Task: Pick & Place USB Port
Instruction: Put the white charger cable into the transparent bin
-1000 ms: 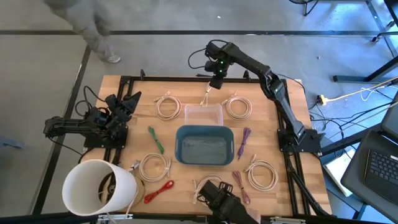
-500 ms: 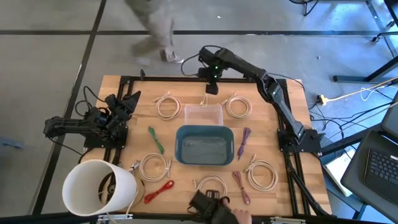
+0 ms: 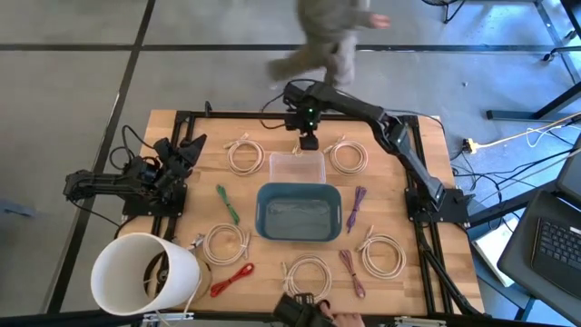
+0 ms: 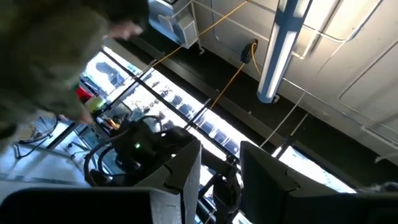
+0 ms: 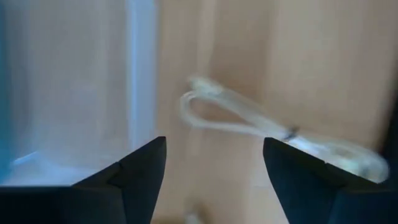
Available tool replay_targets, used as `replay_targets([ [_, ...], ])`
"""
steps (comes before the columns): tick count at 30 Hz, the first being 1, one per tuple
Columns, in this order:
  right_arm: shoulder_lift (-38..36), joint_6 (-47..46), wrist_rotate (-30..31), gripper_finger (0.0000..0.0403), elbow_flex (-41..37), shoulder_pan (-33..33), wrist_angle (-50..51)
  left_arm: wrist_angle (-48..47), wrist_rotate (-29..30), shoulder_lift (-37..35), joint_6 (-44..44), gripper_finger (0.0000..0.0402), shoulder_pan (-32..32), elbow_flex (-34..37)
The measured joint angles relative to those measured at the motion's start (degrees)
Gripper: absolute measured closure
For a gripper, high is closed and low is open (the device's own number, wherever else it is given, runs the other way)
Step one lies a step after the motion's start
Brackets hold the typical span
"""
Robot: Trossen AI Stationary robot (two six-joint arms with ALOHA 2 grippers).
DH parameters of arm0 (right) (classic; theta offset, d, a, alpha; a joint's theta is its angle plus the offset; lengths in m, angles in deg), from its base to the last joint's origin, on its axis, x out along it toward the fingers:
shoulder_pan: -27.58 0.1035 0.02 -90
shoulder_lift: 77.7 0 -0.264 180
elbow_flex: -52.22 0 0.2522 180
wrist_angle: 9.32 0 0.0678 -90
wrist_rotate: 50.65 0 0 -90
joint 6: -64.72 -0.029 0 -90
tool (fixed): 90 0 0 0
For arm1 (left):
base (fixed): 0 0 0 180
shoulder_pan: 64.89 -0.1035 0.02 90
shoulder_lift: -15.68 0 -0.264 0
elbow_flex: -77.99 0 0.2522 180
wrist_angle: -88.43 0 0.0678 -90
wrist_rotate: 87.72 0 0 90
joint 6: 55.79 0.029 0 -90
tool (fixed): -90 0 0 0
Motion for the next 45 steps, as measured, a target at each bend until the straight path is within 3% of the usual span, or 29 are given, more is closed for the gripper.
replay_targets([
  [8, -4.55, 1.18, 2.5, 0.0161, -14.25, -0.08, -1.02, 0.0, -0.69, 0.0, 2.5, 0.0297, 0.02, 0.0],
  [16, -9.41, -0.33, 0.67, 0.0177, -16.55, -0.11, -4.13, 0.0, -0.6, 0.0, 5.48, 0.0297, 0.0, 0.0],
  [21, -9.21, -23.6, 4.98, 0.0178, -15.93, -0.08, -13.16, 0.0, -0.21, 0.0, 5.92, 0.0297, 0.0, 0.0],
  [27, -9.21, -59.6, 4.37, 0.0179, -15.86, -0.5, -19.45, 0.0, 1.62, 0.0, 6.05, 0.0297, 0.01, 0.0],
  [29, -9.21, -67.54, 3.62, 0.0179, -15.86, -0.6, -21.52, 0.0, 2.25, 0.0, 6.01, 0.0297, 0.0, 0.0],
  [33, -8.85, -75.58, 3.82, 0.0179, -15.82, -0.84, -26.95, 0.0, 2.4, 0.0, 5.19, 0.0297, 0.02, 0.02],
  [37, -6.92, -80.62, 5.73, 0.0179, -15.82, -2.02, -23.35, 0.0, 1.55, 0.0, 2.22, 0.0297, 0.0, 0.0],
  [45, -4.28, -84.17, 2.33, 0.0179, -15.83, -3.93, -22.81, 0.0, -2.55, 0.0, 1.31, 0.0297, 0.0, 0.0],
])
